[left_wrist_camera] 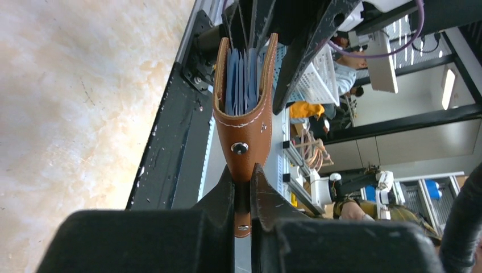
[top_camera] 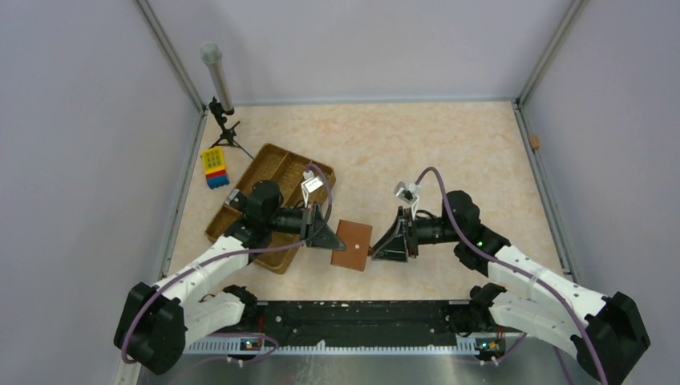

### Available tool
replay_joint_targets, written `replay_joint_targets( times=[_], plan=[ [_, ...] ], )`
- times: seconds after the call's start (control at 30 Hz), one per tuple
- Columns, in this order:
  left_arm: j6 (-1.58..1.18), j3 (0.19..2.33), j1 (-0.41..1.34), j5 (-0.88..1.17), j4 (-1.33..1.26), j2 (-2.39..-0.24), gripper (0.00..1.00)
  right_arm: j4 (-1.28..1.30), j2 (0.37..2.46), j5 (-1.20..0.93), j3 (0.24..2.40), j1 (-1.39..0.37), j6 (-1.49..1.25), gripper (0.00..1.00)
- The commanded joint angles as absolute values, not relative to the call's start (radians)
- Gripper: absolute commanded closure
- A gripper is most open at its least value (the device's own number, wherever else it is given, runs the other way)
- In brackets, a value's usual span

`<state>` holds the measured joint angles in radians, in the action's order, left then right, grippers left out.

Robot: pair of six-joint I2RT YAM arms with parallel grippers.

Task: Put the credit cards into the card holder
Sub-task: Close the card holder at the center of the board.

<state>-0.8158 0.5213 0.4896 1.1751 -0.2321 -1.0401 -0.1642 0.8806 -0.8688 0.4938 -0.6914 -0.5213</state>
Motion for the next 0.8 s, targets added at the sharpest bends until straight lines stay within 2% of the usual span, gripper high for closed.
replay_joint_targets(
  times=[0.0, 0.2, 0.27, 0.4, 0.43, 0.5, 0.63, 0.77],
  plan=[
    [-0.863, 0.506, 0.438, 1.163, -0.336, -1.005, 1.00, -0.207, 0.881, -0.981, 0.539, -0.708, -0.521, 0.66],
    [-0.868, 0.483, 0.399, 1.171, -0.339, -1.018, 1.00, -0.237, 0.895, -1.093, 0.528, -0.720, -0.550, 0.69],
    [-0.870, 0.482, 0.390, 1.171, -0.339, -1.020, 1.00, -0.171, 0.889, -1.015, 0.542, -0.719, -0.516, 0.70],
    [-0.811, 0.486, 0.392, 1.069, -0.260, -1.001, 1.00, 0.075, 0.887, -0.582, 0.598, -0.719, -0.477, 0.62],
    [-0.807, 0.476, 0.396, 1.025, -0.248, -0.993, 1.00, 0.096, 0.896, -0.429, 0.598, -0.720, -0.511, 0.60],
    [-0.826, 0.439, 0.408, 0.950, -0.273, -0.977, 1.00, 0.075, 0.925, -0.316, 0.575, -0.720, -0.607, 0.59],
    [-0.917, 0.359, 0.429, 0.927, -0.427, -0.965, 1.00, -0.066, 1.018, -0.237, 0.506, -0.745, -0.756, 0.60],
    [-0.927, 0.336, 0.452, 0.913, -0.438, -0.965, 1.00, -0.095, 1.102, -0.200, 0.539, -0.808, -0.763, 0.59]
  ],
)
